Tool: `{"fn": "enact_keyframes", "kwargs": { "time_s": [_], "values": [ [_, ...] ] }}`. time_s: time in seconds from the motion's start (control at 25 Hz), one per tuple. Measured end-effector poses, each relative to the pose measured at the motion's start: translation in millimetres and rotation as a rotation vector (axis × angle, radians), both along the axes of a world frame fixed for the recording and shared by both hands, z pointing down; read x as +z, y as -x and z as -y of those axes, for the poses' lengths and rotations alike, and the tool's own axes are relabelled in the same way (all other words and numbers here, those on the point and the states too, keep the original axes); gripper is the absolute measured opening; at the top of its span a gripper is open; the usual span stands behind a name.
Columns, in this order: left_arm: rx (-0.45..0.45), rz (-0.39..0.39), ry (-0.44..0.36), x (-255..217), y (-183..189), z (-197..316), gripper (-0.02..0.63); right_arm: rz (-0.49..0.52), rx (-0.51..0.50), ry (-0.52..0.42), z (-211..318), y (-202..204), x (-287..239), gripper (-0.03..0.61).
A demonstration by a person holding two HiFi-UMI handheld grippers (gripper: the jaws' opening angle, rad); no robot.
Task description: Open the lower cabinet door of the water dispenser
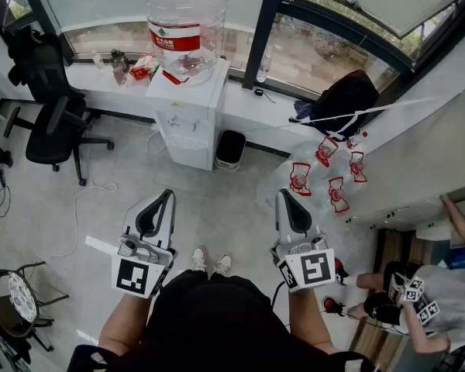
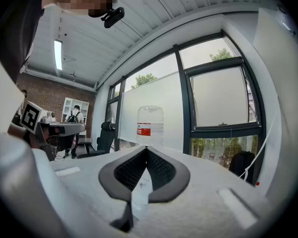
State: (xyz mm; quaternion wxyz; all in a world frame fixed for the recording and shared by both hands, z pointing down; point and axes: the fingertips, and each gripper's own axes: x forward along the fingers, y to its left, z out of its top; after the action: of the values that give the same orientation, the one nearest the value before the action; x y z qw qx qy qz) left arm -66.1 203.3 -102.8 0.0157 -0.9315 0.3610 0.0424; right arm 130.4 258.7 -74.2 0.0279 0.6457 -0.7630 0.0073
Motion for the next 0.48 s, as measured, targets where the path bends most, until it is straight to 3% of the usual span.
{"fn": "enact_keyframes", "kwargs": {
  "time_s": [0.48],
  "values": [
    [-0.022,0.007,0.001,-0.2,-7.1,-2.6,0.008,0.043,-0.02,-0.005,-0.1,-9.8,1.7,0.003]
  ]
}}
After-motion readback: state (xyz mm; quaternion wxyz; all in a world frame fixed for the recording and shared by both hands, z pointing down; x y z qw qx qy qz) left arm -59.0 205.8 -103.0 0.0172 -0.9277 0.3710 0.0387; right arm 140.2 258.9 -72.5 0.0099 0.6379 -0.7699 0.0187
